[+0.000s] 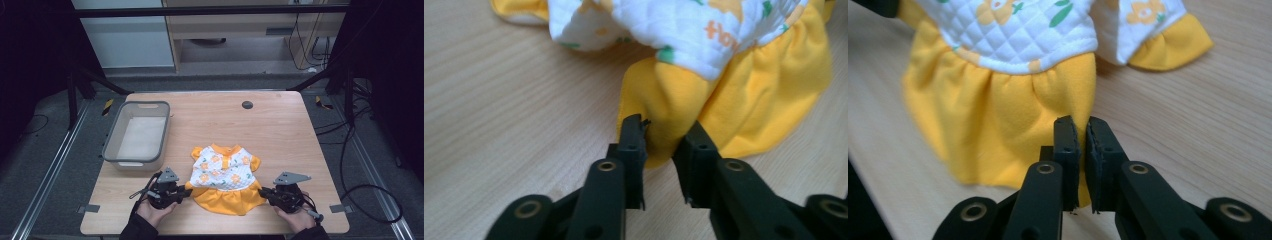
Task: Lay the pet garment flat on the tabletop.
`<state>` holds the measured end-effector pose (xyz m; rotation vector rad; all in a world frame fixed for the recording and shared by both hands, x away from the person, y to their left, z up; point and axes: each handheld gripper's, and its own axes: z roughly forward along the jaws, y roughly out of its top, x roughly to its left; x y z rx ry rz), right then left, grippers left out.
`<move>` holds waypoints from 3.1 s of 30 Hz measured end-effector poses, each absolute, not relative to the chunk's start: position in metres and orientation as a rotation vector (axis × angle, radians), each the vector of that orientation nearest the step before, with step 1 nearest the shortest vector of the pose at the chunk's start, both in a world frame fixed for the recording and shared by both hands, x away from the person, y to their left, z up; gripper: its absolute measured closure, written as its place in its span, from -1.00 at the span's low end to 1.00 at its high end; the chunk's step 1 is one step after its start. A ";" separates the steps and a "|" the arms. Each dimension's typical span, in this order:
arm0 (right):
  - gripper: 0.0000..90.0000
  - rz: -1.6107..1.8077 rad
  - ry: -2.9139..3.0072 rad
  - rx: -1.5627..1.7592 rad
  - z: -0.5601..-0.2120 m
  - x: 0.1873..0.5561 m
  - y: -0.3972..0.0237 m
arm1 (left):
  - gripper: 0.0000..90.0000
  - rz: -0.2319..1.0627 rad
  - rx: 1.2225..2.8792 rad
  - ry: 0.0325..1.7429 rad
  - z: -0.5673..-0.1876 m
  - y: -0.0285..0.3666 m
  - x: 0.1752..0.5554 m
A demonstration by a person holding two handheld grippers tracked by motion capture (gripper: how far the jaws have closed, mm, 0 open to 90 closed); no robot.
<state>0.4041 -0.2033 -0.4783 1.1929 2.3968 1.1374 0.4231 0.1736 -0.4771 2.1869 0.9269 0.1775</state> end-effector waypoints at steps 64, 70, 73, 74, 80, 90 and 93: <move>0.89 1.155 2.163 1.194 -0.479 0.505 -0.176 | 0.86 0.464 2.031 1.016 -0.474 0.138 0.544; 0.89 1.216 2.059 1.080 -0.444 0.517 -0.164 | 0.86 0.607 1.927 0.951 -0.422 0.146 0.548; 0.87 1.215 1.964 1.082 -0.433 0.534 -0.160 | 0.84 0.642 1.883 0.959 -0.410 0.147 0.559; 0.85 1.212 1.948 1.086 -0.432 0.538 -0.159 | 0.83 0.649 1.868 0.969 -0.408 0.148 0.564; 0.48 1.116 1.910 1.104 -0.433 0.556 -0.151 | 0.16 0.664 1.819 1.085 -0.412 0.153 0.579; 0.28 1.169 1.957 1.061 -0.412 0.522 -0.173 | -0.02 0.618 1.822 1.006 -0.394 0.172 0.537; 0.22 1.197 1.969 1.061 -0.407 0.509 -0.180 | -0.04 0.613 1.861 0.963 -0.391 0.174 0.520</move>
